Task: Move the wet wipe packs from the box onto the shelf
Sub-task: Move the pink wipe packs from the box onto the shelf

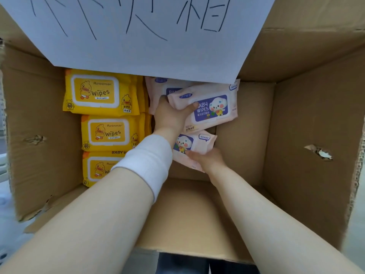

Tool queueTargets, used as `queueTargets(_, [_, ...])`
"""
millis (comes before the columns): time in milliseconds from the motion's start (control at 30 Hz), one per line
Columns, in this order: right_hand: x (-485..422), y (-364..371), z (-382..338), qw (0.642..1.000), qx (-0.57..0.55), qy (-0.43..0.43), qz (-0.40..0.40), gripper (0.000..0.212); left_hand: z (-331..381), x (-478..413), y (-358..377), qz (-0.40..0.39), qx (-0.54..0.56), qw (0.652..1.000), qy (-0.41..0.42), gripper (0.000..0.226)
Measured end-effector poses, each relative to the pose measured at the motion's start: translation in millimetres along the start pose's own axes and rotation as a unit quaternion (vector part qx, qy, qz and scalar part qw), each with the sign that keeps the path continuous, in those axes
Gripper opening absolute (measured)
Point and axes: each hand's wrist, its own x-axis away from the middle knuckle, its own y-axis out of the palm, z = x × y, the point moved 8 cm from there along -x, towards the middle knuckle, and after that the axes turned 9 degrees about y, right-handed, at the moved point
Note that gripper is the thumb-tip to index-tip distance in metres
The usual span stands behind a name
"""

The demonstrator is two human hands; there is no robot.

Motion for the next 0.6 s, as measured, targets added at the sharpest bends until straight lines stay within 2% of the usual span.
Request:
queueTargets(133, [19.3,-17.3,14.8,0.998,-0.062,0.028,0.009,0.025,3.2,10.4,5.6,-0.023,0.062,0.998,-0.023,0.063])
queueTargets(267, [69.1,-75.0,28.1,0.995,-0.076,0.033,0.056,0.028,16.1,37.5,-9.2,-0.062,0.076,0.995,-0.033,0.046])
queueTargets(333, [107.7,-104.2,27.4,0.995,-0.067,0.024,0.072,0.036,24.0,64.5,-37.1,-0.046,0.108,0.992,-0.044,0.045])
queueTargets(467, [196.0,-140.9,13.7,0.995,0.0,-0.037,0.088,0.035,41.0,138.8,-122.1,-0.009,0.181,0.983,-0.031,0.031])
queueTargets(600, [277.1,-135.5,5.5,0.99,0.066,-0.12,0.047,0.027,49.8,229.0,-219.2,0.046,0.214,0.976,0.011,0.026])
